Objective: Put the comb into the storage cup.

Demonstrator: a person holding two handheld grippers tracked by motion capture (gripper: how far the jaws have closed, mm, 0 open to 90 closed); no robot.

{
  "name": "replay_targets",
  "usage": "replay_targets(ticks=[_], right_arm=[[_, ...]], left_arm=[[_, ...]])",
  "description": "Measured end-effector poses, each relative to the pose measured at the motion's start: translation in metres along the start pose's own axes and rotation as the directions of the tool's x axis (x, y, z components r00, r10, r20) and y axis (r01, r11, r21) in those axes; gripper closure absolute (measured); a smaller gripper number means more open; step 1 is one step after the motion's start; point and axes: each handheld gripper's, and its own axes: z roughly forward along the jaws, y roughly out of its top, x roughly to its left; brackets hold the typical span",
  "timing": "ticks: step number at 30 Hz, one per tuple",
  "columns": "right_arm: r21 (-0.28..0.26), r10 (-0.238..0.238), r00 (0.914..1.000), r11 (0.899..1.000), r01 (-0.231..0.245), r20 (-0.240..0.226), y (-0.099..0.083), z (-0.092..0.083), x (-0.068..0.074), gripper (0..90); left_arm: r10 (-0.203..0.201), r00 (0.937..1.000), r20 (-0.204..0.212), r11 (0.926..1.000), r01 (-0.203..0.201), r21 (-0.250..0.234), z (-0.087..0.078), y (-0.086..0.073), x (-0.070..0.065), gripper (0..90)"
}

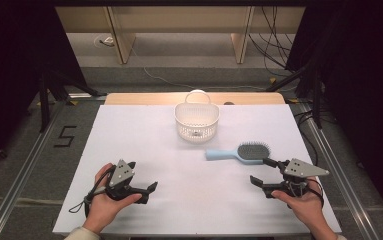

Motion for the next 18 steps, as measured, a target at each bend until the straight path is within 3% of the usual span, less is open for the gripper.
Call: replay_targets(ticks=[7, 11, 13, 15, 18], right_arm=[[-0.026, -0.006, 0.9999, 1.000, 0.006, 0.011, 0.001, 0.000, 0.002, 22.2], [-0.045, -0.020, 0.9987, 0.999, 0.022, 0.047, 0.003, 0.002, 0.004, 31.4], [-0.043, -0.022, 0.9989, 0.999, 0.024, 0.043, 0.005, 0.004, 0.004, 40.6], [-0.049, -0.017, 0.9989, 0.999, 0.019, 0.043, 0.007, 0.006, 0.002, 57.3], [-0.036, -0.004, 0.9992, 0.999, 0.005, 0.041, 0.014, 0.012, -0.001, 73.2]], left_arm=[[-0.002, 1.0000, -0.001, 1.0000, 0.002, 0.001, -0.001, 0.000, 0.000, 0.1], [-0.003, 1.0000, -0.003, 1.0000, 0.003, 0.001, 0.000, 0.000, 0.001, 0.4], [-0.008, 1.0000, -0.004, 1.0000, 0.008, 0.001, 0.000, 0.000, 0.001, 0.6], [-0.009, 0.9999, -0.006, 1.0000, 0.009, 0.000, 0.001, 0.000, 0.001, 0.8], [-0.005, 1.0000, -0.006, 1.0000, 0.005, 0.001, 0.002, 0.000, 0.001, 1.0]])
